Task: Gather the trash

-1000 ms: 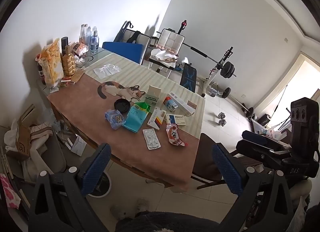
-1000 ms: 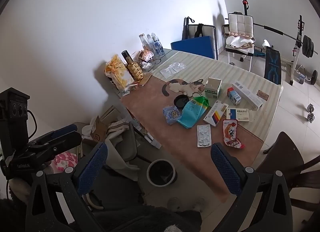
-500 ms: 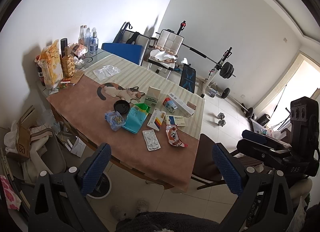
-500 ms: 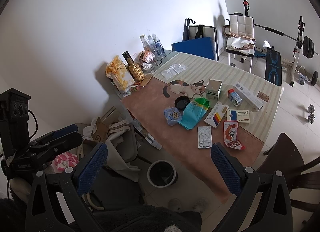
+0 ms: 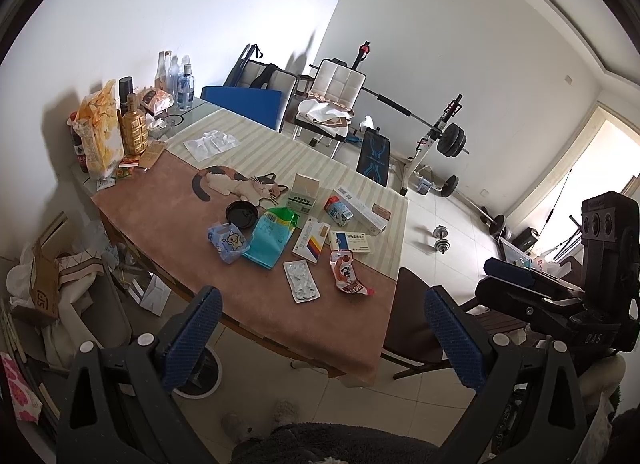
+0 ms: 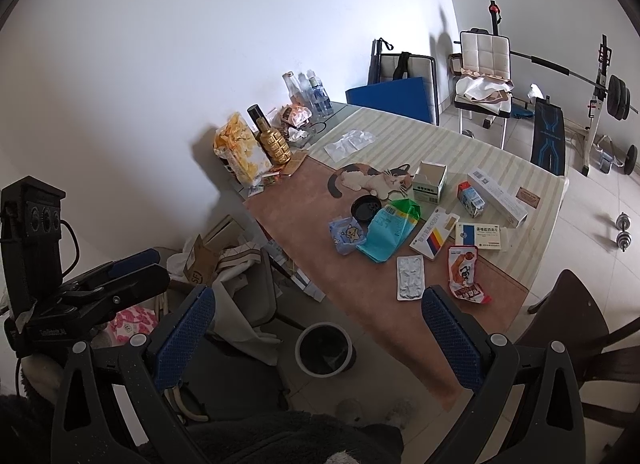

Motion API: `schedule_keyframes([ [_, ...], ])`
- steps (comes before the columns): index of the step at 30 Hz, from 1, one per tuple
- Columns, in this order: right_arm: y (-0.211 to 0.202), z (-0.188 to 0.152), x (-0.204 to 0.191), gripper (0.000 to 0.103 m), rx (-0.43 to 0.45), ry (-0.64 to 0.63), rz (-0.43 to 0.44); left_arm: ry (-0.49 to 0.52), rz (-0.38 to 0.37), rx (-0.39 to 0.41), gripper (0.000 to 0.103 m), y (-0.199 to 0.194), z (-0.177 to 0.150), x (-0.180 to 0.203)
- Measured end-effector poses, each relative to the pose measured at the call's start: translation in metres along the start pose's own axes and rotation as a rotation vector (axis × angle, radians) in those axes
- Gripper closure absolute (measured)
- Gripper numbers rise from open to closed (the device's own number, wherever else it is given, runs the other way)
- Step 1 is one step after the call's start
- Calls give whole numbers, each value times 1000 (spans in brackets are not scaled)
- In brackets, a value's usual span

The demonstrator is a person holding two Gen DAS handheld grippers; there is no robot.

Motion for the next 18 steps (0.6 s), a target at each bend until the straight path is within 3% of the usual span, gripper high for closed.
schedule_keyframes([
  [18, -3, 11, -5, 0, 3, 0, 0, 0, -1, 3, 0, 1, 1, 2],
])
Point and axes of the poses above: each gripper's, at about its wrist camera, not at the fingertips, and y roughly the way its jaws point, x to its right, z to its top, the point moved 3 cm from there along y, roughly the way its jaws point, and after that the axes turned 12 degrees about -z, right-handed, at the moved point
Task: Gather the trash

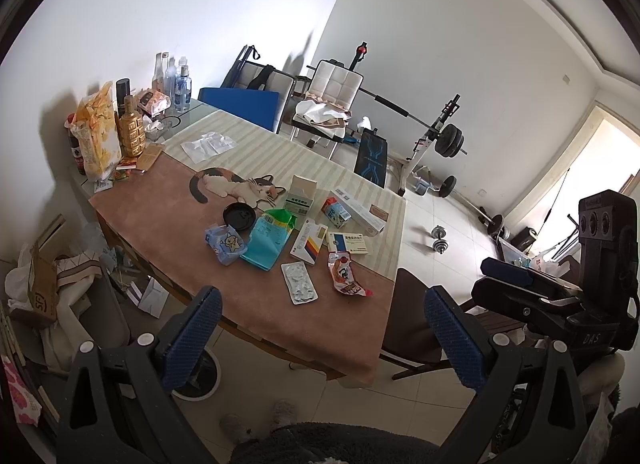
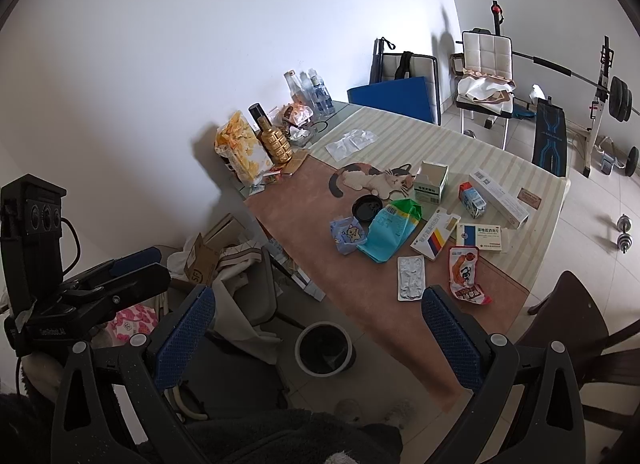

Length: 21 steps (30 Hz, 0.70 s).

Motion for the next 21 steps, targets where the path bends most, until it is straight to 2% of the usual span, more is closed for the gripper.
schedule_keyframes([
  [21, -2, 4, -3, 0, 2, 0, 1, -1, -1, 4, 0, -1, 0, 2],
])
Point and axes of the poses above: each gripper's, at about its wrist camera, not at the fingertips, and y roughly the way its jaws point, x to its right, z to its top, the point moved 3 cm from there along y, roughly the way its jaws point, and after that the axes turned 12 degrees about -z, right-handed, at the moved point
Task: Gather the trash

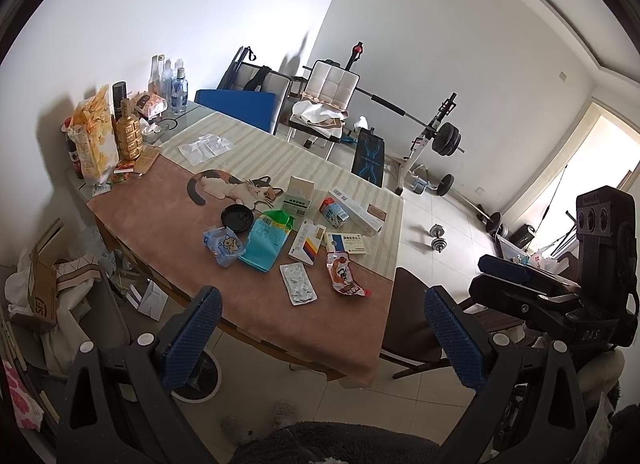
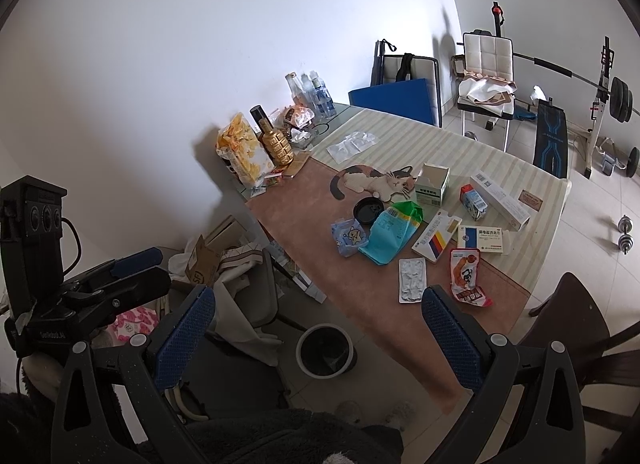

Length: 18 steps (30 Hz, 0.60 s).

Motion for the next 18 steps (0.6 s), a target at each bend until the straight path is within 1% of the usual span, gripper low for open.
schedule_keyframes([
  [14, -1, 2, 0, 0, 2, 7, -3, -1, 0, 0, 0, 1, 2, 5],
  [15, -1, 4, -1, 0, 2, 13, -8, 3, 16, 2, 0, 2, 3, 5],
  [16, 0, 8, -1, 0, 5, 28, -31, 15, 53, 8, 0, 5, 5, 5],
  [17, 1, 8, -1, 0, 5, 32, -39, 37, 116, 9, 0, 8, 6, 5],
  [18, 4, 9, 2, 0, 4, 56, -75, 57, 166, 9, 0, 14, 6, 3],
])
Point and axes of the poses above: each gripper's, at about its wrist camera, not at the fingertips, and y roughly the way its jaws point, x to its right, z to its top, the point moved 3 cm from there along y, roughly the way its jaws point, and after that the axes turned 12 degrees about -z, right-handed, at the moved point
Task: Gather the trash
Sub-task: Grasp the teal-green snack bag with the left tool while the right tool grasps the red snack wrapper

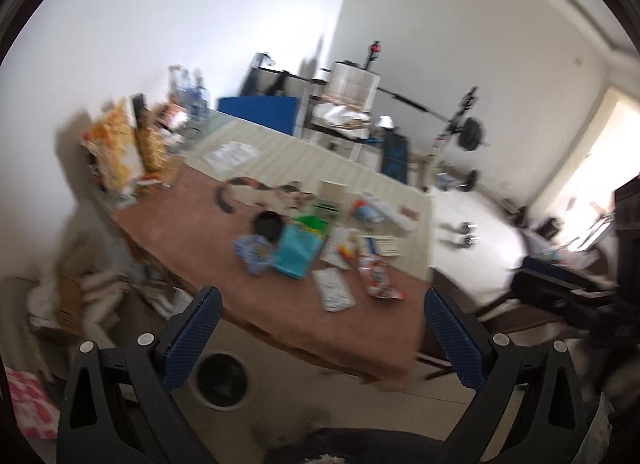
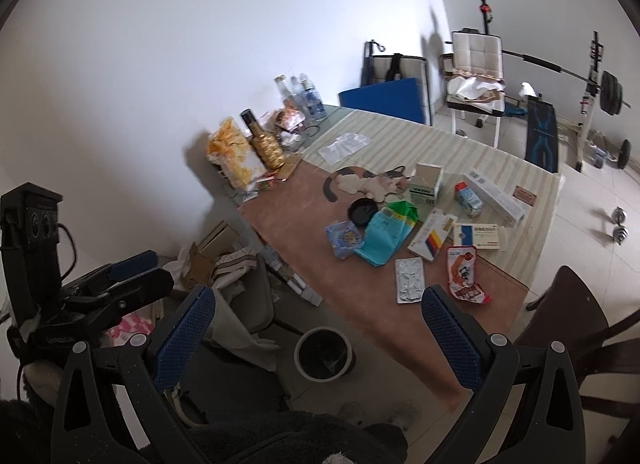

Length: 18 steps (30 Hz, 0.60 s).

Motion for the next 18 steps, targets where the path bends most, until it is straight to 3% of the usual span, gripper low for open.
schedule_keyframes([
  [3, 18, -1, 13, 0, -18, 59, -87, 47, 146, -21, 0, 31, 0, -8],
  [7, 68, -13, 49, 0, -96, 141, -191, 17, 252, -95, 0, 97, -7, -29],
  [10, 119, -22, 83, 0, -187, 190, -255, -27, 277, -176, 0, 147, -16, -48],
  [18, 312, -32, 176, 0, -450, 220, -401, -52, 347, -368, 0, 278, -18, -82],
])
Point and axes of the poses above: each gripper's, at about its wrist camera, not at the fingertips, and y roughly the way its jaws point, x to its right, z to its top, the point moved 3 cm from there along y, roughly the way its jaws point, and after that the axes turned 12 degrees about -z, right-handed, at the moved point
